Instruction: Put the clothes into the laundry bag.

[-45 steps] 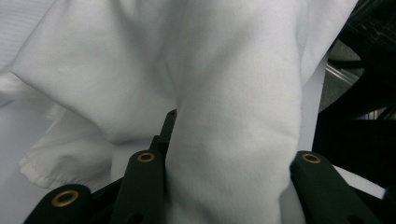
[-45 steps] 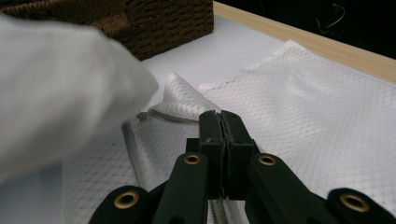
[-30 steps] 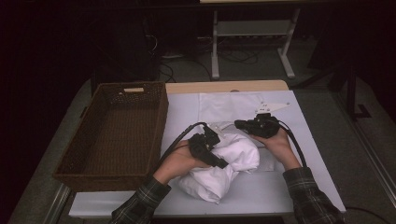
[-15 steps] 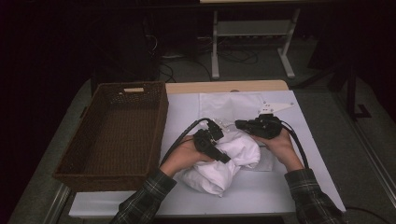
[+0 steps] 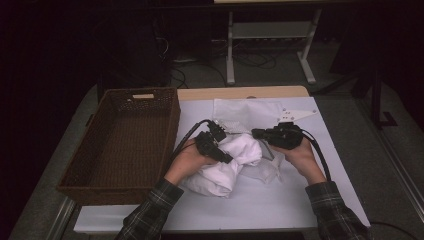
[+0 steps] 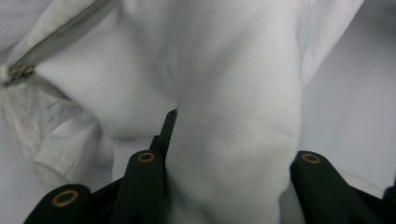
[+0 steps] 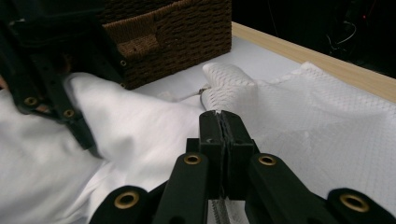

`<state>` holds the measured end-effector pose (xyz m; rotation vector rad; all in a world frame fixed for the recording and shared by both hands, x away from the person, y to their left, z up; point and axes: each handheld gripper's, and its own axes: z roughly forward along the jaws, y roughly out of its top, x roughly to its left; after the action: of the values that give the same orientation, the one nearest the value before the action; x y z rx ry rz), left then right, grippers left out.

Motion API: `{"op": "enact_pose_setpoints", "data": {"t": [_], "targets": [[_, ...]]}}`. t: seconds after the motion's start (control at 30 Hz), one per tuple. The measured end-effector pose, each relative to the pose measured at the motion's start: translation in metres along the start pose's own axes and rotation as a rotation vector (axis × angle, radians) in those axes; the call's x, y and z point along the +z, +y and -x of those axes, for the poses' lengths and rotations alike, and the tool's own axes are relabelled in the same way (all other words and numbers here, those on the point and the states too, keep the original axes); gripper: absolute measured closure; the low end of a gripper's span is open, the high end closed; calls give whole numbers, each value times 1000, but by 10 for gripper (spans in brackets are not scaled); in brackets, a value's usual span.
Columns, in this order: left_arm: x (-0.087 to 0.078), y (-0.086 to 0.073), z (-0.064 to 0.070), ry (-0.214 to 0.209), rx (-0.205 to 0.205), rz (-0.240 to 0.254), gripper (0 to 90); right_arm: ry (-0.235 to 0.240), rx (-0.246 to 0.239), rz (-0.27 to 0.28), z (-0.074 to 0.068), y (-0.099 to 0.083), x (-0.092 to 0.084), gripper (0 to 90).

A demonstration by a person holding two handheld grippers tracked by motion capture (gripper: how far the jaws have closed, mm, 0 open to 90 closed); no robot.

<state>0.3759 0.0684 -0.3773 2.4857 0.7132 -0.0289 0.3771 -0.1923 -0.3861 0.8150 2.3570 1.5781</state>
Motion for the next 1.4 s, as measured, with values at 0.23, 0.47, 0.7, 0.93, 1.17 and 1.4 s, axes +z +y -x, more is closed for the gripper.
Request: {"op": "enact_pose_setpoints", "data": {"t": [0.23, 0.47, 0.7, 0.93, 1.17, 1.4], "targets": [[18, -1, 1, 4, -2, -7, 595, 11, -1, -3, -2, 0, 2, 881], [29, -2, 2, 21, -17, 42, 574, 34, -9, -28, -9, -1, 9, 881], [34, -6, -2, 1, -31, 62, 576, 53, -14, -70, -13, -7, 16, 879], [35, -7, -1, 10, -27, 65, 576, 91, -41, -88, -29, -5, 12, 880], [36, -8, 0, 21, -24, 64, 576, 94, -57, -115, -38, -10, 19, 826], [37, -9, 0, 21, -22, 68, 577, 29, -27, -85, -27, -13, -3, 653]]}}
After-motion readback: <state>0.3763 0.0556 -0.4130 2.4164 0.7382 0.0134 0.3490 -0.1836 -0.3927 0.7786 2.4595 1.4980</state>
